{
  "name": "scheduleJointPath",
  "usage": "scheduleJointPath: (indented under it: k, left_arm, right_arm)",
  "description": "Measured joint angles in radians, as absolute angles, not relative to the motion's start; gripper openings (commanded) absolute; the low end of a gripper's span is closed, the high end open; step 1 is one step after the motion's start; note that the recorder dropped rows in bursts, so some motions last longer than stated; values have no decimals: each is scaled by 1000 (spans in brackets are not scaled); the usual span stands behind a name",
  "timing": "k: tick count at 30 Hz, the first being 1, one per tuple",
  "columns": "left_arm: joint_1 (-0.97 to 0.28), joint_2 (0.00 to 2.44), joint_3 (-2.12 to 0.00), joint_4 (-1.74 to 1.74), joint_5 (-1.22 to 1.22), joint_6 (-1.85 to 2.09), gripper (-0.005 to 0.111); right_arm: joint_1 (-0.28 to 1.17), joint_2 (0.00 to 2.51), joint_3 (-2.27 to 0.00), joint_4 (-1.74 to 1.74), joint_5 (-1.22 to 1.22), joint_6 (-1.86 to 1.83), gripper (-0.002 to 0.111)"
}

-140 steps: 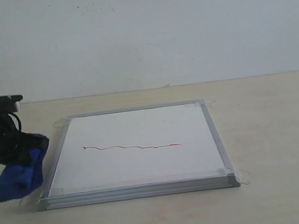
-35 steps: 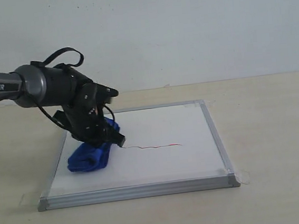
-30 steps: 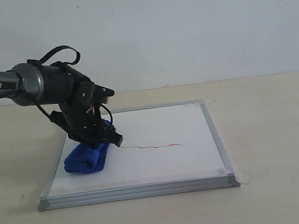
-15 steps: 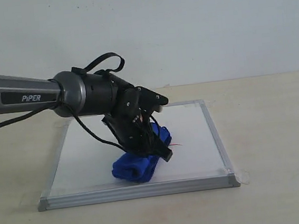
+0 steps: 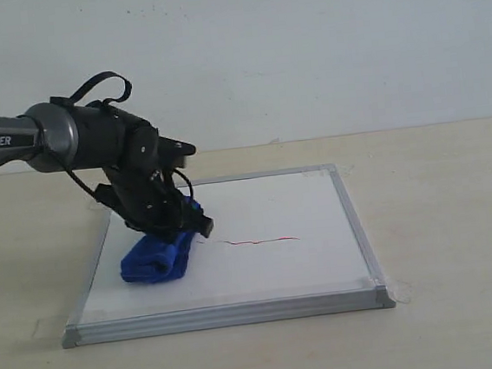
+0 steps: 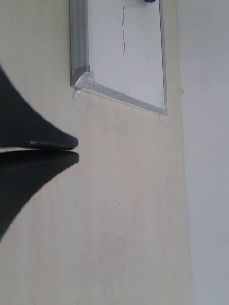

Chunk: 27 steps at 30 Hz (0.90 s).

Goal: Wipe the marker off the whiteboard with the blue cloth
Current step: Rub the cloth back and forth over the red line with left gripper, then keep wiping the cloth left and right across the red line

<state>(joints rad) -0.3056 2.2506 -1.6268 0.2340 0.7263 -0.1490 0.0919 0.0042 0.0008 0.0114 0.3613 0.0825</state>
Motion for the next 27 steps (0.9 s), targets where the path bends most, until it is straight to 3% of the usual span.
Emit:
scheduleJointPath:
  k: [8,13,16,22,27]
  left_arm:
    - [-438,2251,-1627,175,691,31,4]
    - [-277,2262,-1647,305,740,-165,4]
    - [-257,2265,-1651,291,748,-159,4]
    - [-424,2292,-1692,186,695,49,4]
    - [-407,2304,-1725,239,738,-70,4]
  right_arm:
    - [92,4,1,11,361,82,0]
    - [92,4,1,11,361,82,0]
    - [92,4,1,11,361,82,0]
    - [92,4,1,11,361,82,0]
    - [92,4,1,11,361,82,0]
